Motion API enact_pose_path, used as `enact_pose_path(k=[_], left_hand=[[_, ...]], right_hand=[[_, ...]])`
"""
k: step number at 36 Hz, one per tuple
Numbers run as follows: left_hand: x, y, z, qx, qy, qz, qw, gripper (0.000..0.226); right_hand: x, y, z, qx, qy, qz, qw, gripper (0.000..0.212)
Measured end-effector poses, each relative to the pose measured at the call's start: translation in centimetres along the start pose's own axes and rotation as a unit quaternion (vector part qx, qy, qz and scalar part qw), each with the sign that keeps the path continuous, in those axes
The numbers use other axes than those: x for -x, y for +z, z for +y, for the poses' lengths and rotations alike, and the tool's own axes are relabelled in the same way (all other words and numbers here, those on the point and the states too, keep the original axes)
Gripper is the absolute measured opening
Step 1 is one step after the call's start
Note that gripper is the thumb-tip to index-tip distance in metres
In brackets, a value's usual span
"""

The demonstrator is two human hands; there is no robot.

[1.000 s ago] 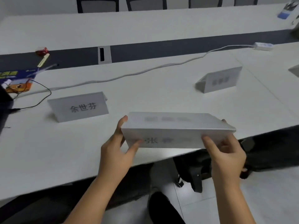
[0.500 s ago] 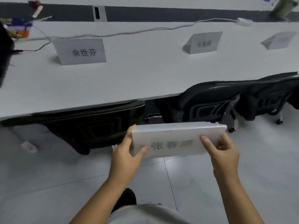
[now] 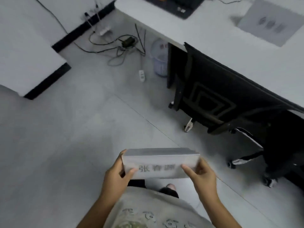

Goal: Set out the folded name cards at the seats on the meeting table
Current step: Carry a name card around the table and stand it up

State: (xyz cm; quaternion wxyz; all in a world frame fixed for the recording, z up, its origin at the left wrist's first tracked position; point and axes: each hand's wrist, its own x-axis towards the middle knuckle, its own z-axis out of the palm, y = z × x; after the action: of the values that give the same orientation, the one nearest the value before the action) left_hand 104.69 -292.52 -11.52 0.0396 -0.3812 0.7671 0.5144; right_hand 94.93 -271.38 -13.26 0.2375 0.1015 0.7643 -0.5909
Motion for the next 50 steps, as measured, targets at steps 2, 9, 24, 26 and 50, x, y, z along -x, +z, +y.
enact_pose_path(k=[2, 9, 24, 26, 50], left_hand=[[-1.4, -2.7, -0.9, 0.043, -0.024, 0.029, 0.998, 0.062], [-9.7, -13.2, -3.4, 0.093, -0.056, 0.089, 0.99, 0.058], [-37.2, -29.5, 0.7, 0.091, -0.03, 0.036, 0.995, 0.056], [-41.7, -31.8, 2.5, 0.092, -0.031, 0.045, 0.994, 0.057], [-91.1, -61.6, 22.7, 0.028, 0.023, 0.072, 0.997, 0.058]], right_hand=[[-1.5, 3.7, -1.0, 0.01, 0.005, -0.034, 0.999, 0.047], [-7.8, 17.9, -7.3, 0.045, -0.012, -0.095, 0.994, 0.041], [-23.9, 39.2, -21.8, 0.064, -0.034, -0.027, 0.997, 0.046], [-28.1, 42.1, -24.7, 0.081, -0.047, -0.044, 0.995, 0.044], [-62.7, 77.3, -56.7, 0.037, -0.081, -0.003, 0.996, 0.034]])
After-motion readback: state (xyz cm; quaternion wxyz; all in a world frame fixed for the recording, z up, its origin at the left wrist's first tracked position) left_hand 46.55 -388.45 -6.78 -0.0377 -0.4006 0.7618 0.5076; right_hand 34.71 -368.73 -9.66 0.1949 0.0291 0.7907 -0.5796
